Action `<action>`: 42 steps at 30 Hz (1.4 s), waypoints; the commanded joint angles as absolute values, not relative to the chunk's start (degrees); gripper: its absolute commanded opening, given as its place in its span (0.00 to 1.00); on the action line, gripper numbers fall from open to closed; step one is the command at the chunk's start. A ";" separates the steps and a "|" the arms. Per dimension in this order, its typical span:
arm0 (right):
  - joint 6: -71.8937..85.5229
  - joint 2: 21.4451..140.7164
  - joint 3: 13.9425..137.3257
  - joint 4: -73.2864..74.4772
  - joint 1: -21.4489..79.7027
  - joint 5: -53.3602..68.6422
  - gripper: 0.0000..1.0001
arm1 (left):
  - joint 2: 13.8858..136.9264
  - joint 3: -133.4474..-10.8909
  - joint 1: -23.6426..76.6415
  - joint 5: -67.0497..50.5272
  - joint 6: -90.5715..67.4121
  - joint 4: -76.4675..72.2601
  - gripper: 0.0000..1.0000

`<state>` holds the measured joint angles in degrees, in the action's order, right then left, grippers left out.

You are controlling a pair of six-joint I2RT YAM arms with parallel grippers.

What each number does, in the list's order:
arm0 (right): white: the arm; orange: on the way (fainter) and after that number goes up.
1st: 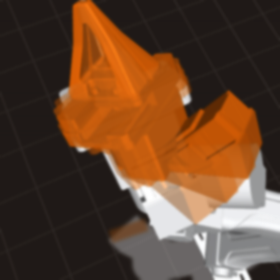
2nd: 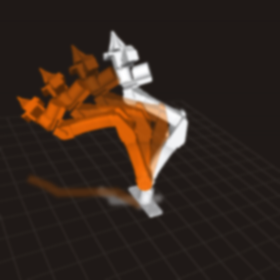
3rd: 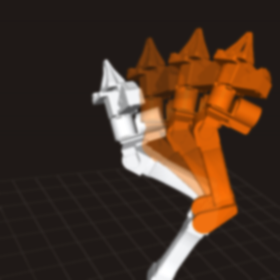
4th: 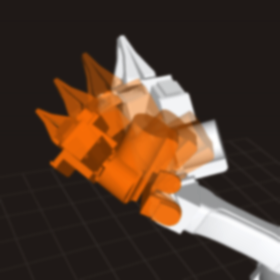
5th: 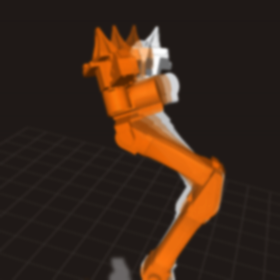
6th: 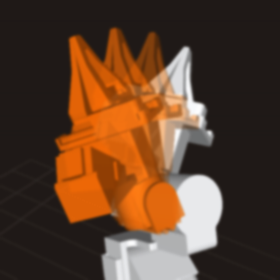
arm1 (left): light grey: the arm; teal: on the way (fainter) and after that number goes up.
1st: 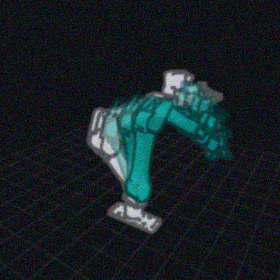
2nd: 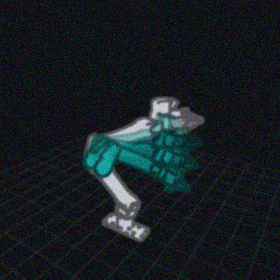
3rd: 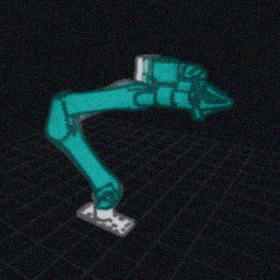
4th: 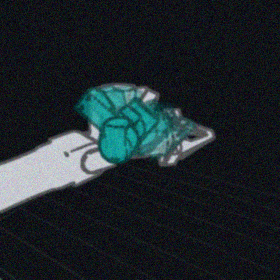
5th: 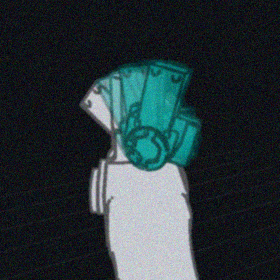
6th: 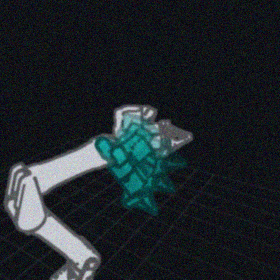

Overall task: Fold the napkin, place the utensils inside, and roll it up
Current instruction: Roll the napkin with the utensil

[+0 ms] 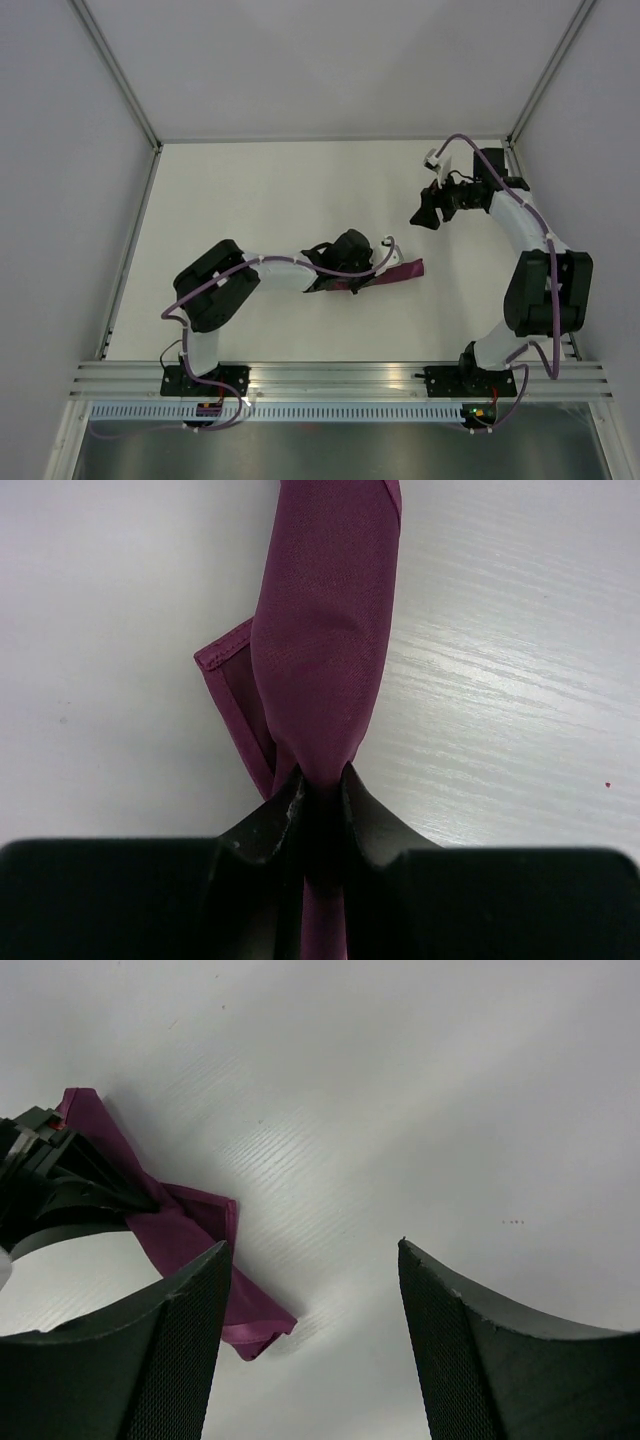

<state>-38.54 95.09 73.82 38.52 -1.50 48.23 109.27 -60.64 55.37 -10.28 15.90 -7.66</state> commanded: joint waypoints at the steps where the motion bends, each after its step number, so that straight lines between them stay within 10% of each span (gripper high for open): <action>1: -35.07 88.08 66.90 27.53 -4.13 53.00 0.73 | 113.20 -62.31 53.79 -14.32 11.96 3.33 0.03; 24: -55.37 63.90 32.27 15.92 7.79 37.81 0.73 | 126.20 -79.80 45.97 -29.79 11.69 27.94 0.05; 42: -56.07 76.28 32.52 7.21 26.71 20.92 0.71 | 135.09 -90.88 43.68 -36.30 13.80 40.34 0.09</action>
